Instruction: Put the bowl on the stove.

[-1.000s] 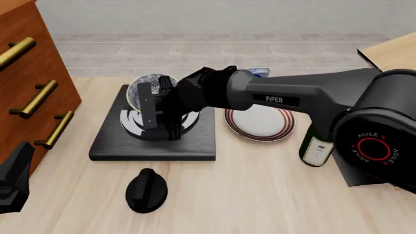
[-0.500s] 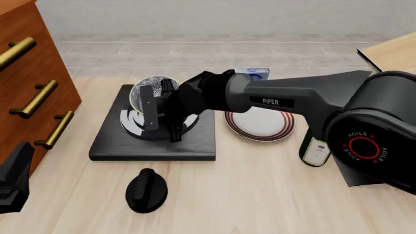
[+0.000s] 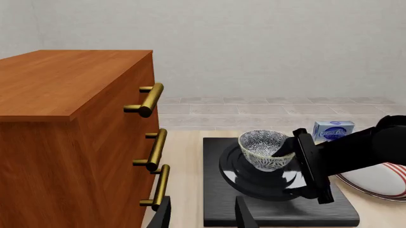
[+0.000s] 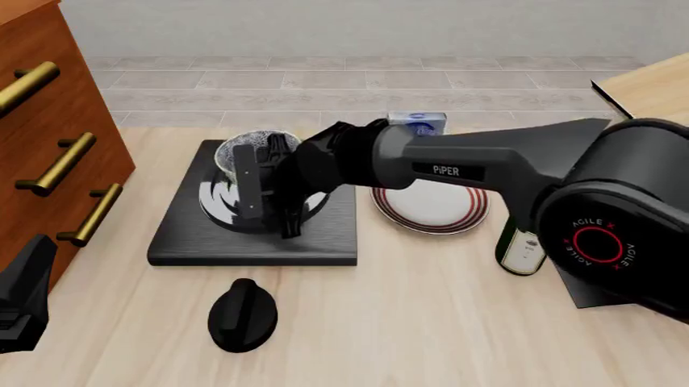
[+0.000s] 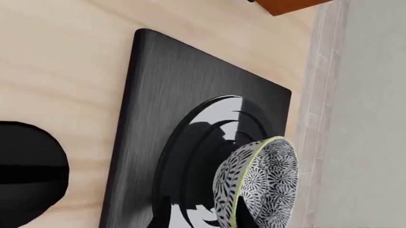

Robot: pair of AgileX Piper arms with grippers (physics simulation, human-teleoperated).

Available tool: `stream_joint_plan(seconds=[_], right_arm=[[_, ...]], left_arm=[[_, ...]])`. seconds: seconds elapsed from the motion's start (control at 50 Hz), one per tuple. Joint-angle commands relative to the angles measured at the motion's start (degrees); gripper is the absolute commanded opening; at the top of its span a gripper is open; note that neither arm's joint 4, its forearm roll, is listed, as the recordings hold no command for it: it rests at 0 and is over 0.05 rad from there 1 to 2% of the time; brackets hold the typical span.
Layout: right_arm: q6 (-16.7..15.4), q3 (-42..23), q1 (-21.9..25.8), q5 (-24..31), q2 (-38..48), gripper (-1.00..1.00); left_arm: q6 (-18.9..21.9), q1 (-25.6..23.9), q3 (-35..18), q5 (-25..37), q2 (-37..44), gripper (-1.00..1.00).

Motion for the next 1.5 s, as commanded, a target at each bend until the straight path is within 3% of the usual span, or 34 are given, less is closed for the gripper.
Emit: stream_joint_plan(seconds=[0.02,0.54,1.3,1.5], right_arm=[[0.1,0.33,-0.21,-0.09,-0.03,1.0],[-1.07,2.15,-0.14,1.0,-5.02,1.0],[-3.51,22.6,2.39,-3.12,-25.42,1.0],[-1.69,26.72,3.97,-4.47,-31.02,1.0]], left_arm=[[0.0,-0.01,0.0,0.0,0.01,1.0],[0.0,-0.01,0.0,0.02,-0.03,1.0],[-0.01,-0.01,0.0,0.0,-0.01,1.0],[-0.01,0.0,0.0,0.0,-0.01,1.0]])
